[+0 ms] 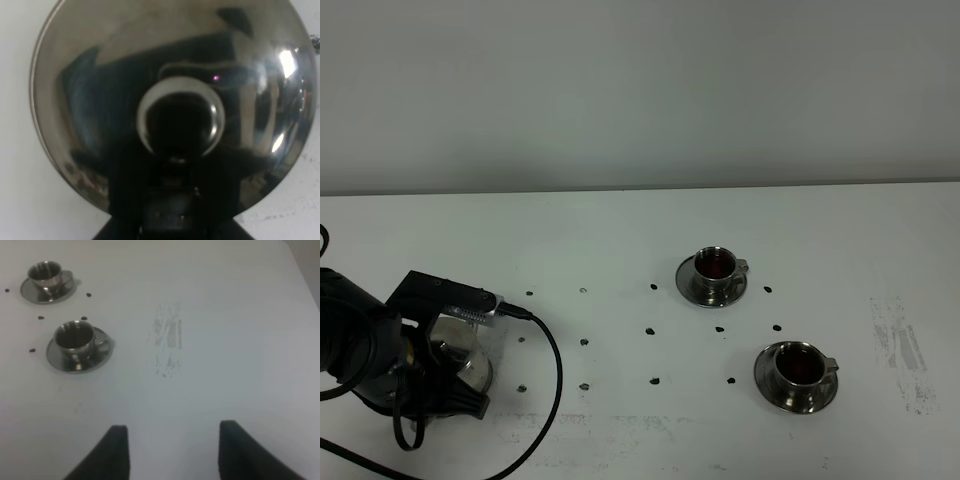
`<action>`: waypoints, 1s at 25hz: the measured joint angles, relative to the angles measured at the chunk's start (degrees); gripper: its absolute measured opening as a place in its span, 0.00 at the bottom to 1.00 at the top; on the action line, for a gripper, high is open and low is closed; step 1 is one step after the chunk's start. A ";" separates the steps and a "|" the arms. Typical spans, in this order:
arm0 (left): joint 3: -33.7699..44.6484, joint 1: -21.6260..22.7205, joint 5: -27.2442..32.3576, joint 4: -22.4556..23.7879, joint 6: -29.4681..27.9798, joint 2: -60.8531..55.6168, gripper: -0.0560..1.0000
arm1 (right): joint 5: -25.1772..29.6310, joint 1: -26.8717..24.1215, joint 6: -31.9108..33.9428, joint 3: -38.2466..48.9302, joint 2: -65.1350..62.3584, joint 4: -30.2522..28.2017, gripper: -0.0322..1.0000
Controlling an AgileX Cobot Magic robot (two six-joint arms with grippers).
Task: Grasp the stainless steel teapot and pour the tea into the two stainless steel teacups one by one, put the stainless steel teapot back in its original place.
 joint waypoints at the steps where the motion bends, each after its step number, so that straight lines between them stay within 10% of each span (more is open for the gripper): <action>1: 0.00 0.00 -0.07 0.11 0.00 0.00 0.29 | 0.00 0.00 0.00 0.00 0.00 0.00 0.44; 25: 0.00 0.65 -1.51 2.05 -1.21 1.40 0.29 | 0.00 0.00 0.00 0.00 0.00 0.00 0.44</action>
